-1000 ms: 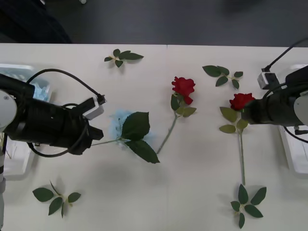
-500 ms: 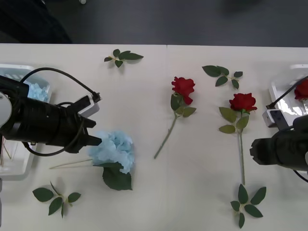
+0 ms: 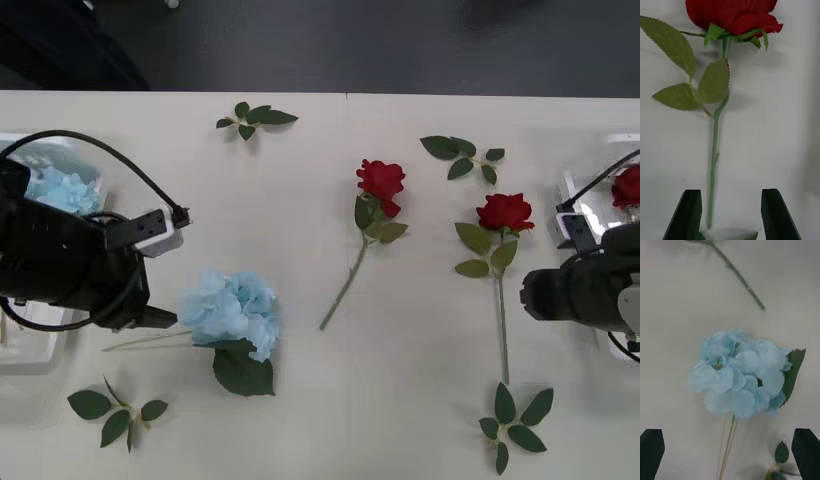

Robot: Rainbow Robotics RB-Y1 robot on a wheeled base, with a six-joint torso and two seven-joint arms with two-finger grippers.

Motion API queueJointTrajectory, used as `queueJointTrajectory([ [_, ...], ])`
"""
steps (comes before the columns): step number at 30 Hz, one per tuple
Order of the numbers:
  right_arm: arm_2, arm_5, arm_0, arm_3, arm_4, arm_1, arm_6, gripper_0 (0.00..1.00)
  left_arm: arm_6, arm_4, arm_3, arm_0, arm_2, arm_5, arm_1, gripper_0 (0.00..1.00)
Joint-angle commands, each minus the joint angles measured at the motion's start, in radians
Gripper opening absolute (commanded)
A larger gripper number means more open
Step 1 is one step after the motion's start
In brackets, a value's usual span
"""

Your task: Put the red flowers into the right box and the blue flowers into the left box

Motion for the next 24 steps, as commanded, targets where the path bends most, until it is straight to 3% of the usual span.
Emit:
queueJointTrajectory([
  [1,0.049,-0.047,-0.056,0.053,0.025,0.019,-0.024,0.46,-0.122,-0.069,-0.045,-0.003,-0.001,0.003,0.047,1.0],
  [11,0.086,-0.077,-0.134,0.156,-0.046,0.019,-0.024,0.46,-0.181,-0.261,-0.034,0.071,-0.092,0.003,0.045,1.0],
  [24,0.172,-0.137,-0.182,0.266,-0.041,0.028,-0.024,0.46,-0.187,-0.332,0.167,0.094,-0.228,-0.209,0.043,1.0],
])
